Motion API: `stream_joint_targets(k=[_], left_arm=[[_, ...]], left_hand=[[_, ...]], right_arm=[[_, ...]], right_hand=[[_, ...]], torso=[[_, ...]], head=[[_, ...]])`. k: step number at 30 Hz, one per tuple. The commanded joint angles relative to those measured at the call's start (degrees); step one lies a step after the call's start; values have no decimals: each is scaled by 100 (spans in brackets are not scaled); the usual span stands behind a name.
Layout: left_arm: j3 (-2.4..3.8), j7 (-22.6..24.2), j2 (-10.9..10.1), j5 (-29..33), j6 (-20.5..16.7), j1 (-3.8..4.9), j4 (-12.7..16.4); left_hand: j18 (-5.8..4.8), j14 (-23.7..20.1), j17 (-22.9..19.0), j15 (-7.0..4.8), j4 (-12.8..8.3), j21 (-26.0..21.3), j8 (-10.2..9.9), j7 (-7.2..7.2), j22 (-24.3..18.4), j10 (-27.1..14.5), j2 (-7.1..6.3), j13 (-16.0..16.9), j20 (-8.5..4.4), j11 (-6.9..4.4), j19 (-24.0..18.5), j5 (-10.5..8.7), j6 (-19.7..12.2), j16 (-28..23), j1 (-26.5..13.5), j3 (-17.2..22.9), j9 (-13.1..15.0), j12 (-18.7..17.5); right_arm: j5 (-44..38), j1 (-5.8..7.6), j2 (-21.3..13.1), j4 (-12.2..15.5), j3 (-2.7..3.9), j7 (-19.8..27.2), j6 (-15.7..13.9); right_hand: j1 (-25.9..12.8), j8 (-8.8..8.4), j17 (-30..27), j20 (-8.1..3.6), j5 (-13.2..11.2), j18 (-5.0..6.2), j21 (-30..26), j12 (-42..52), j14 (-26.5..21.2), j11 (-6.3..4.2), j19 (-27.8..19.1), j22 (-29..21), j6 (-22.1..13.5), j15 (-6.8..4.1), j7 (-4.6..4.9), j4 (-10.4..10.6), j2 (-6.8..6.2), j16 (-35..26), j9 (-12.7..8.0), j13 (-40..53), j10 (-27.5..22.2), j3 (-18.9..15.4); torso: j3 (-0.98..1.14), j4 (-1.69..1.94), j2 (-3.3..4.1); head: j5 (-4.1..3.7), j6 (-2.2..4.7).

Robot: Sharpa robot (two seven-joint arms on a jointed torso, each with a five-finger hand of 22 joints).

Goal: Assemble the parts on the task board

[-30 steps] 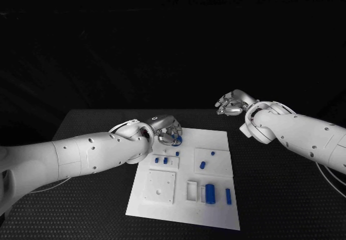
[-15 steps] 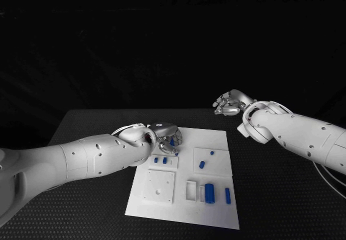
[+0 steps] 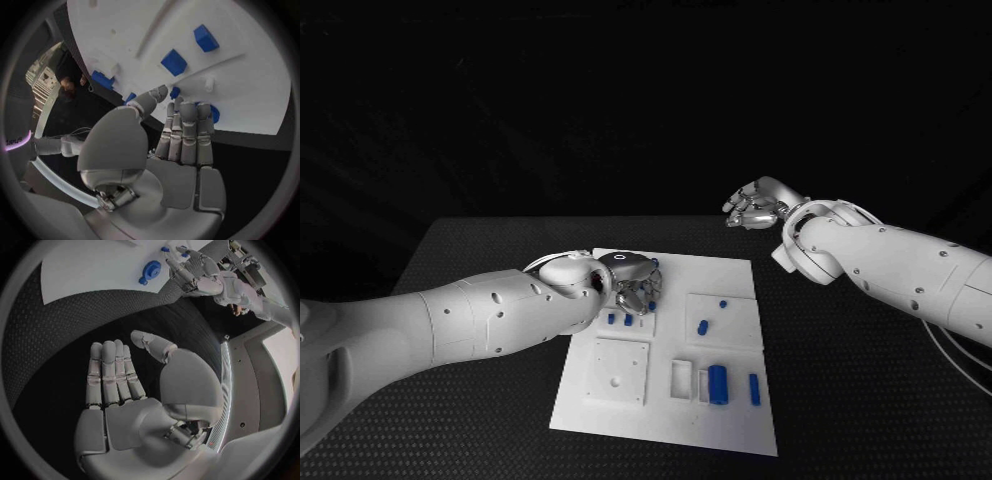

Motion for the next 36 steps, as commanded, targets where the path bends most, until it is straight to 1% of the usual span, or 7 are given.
stream_joint_targets(k=[1, 11, 17, 24, 30, 34, 36], left_arm=[[3, -65, 31, -107, 128, 0, -4], [4, -56, 47, -107, -134, -46, -150], [4, -44, 71, -85, -182, -47, -179], [4, -13, 114, -44, -106, -57, -210], [4, -67, 149, -23, -138, -105, -230], [5, -161, 216, -22, -213, -165, -295], [6, -174, 242, -22, -157, -186, -314]], left_hand=[[95, 44, 15, -2, -50, 44, 30, -3, 129, 45, 71, -7, -138, 0, 32, 22, 44, 57, 1, 0, -14, -25], [140, 127, 19, -4, -76, 124, 99, 66, 117, 140, 321, -10, -146, 1, 124, 60, 112, 163, 66, 92, -70, -38], [150, 148, 10, 11, -63, 135, 101, 84, 111, 121, 336, -24, -136, 19, 139, 47, 98, 178, 36, 93, -96, -70], [171, 172, -2, 43, -22, 137, 101, 70, 102, 109, 316, -42, -107, 52, 149, -8, 66, 201, -41, 75, -137, -107], [182, 167, -13, 49, -6, 135, 100, 62, 100, 115, 293, -47, -96, 58, 146, -46, 44, 202, -75, 62, -158, -119], [188, 164, -20, 52, 11, 136, 102, 65, 99, 117, 293, -50, -93, 60, 149, -53, 36, 201, -94, 59, -169, -126], [190, 164, -22, 53, 17, 136, 106, 68, 98, 118, 294, -51, -92, 60, 151, -53, 38, 201, -101, 59, -171, -128]], right_arm=[[-34, -1, -3, 19, 3, 59, 45], [-44, -1, -16, 55, 3, 69, 60], [-53, -1, -16, 60, 3, 67, 55], [-55, -1, -15, 58, 3, 65, 58], [-56, -1, -14, 61, 3, 65, 58], [-57, -1, -15, 63, 3, 65, 63], [-57, -1, -14, 69, 3, 66, 60]], right_hand=[[-28, 37, -9, 4, 26, -3, -20, 20, -44, 19, -5, 126, -44, 0, 14, -11, 12, 26, -7, -10, 12, -22], [-26, 37, -12, 4, 27, -3, -20, 21, -45, 19, -6, 126, -46, 0, 14, -15, 8, 28, -8, -13, 11, -23], [-21, 37, -14, 3, 27, -3, -20, 21, -46, 19, -7, 126, -47, -1, 14, -21, 5, 29, -9, -15, 10, -22], [-20, 38, -16, 3, 28, -3, -20, 22, -47, 19, -7, 126, -46, -1, 14, -21, 7, 30, -10, -16, 10, -21], [-19, 39, -18, 3, 28, -3, -20, 24, -47, 19, -7, 126, -46, -1, 14, -22, 9, 31, -10, -17, 11, -21], [-19, 39, -19, 3, 28, -3, -20, 24, -47, 19, -7, 126, -46, -1, 14, -22, 9, 32, -11, -18, 11, -21], [-19, 40, -19, 3, 29, -3, -20, 25, -47, 19, -7, 126, -46, 0, 14, -22, 10, 32, -11, -18, 11, -21]], torso=[[0, 3, 0], [4, 3, -1], [5, 7, -7], [4, -2, -7], [3, 7, -8], [2, 8, -9], [4, 6, -8]], head=[[-1, -11], [-10, -8], [-9, -11], [-6, -28], [-16, -25], [-21, -36], [-18, -34]])
